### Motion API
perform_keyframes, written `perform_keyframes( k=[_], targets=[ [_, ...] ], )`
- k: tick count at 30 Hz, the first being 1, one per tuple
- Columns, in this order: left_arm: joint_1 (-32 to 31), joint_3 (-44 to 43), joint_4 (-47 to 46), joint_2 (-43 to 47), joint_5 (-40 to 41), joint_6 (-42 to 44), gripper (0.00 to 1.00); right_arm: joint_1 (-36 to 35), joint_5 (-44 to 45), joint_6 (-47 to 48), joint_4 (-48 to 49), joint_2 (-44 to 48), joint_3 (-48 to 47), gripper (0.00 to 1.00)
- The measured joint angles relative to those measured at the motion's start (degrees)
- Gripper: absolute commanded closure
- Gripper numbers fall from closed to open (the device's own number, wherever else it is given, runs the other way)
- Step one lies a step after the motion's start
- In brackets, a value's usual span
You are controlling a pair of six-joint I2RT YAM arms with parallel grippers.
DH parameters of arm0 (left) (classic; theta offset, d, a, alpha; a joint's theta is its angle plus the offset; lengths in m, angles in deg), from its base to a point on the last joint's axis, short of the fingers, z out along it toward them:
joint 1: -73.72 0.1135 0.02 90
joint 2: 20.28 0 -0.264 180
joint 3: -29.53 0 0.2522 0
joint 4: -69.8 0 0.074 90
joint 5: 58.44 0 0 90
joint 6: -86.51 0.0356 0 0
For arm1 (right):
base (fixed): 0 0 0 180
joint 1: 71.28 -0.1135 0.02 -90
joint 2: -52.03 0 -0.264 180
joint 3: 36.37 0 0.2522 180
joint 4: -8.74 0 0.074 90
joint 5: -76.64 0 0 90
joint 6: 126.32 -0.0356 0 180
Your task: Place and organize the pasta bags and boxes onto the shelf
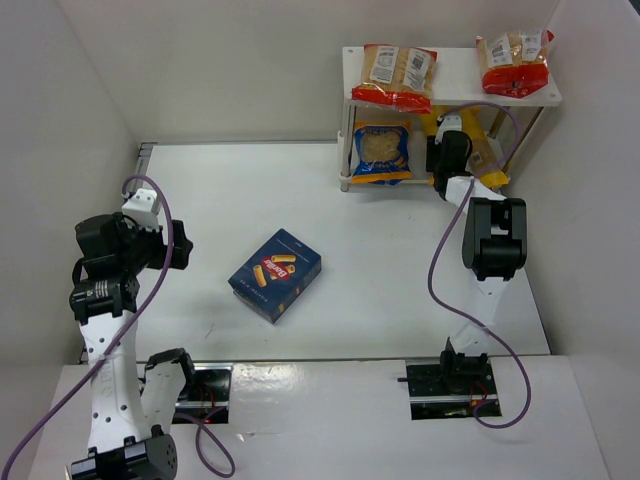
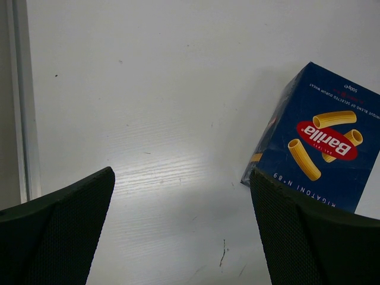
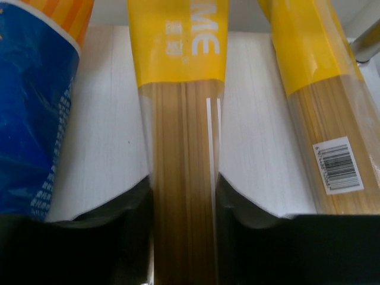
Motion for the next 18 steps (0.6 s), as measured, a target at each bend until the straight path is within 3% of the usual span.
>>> perform_keyframes(
  k=[11, 18],
  targets=[
    [0.0, 0.0, 0.0, 0.0, -0.02, 0.0, 0.0, -0.17, 0.74, 0.83, 1.07, -0.52, -1.01, 0.24],
    [0.0, 0.0, 0.0, 0.5, -0.02, 0.0, 0.0, -0.17, 1.03, -0.09, 1.2, 1.31, 1.51, 0.17]
  ],
)
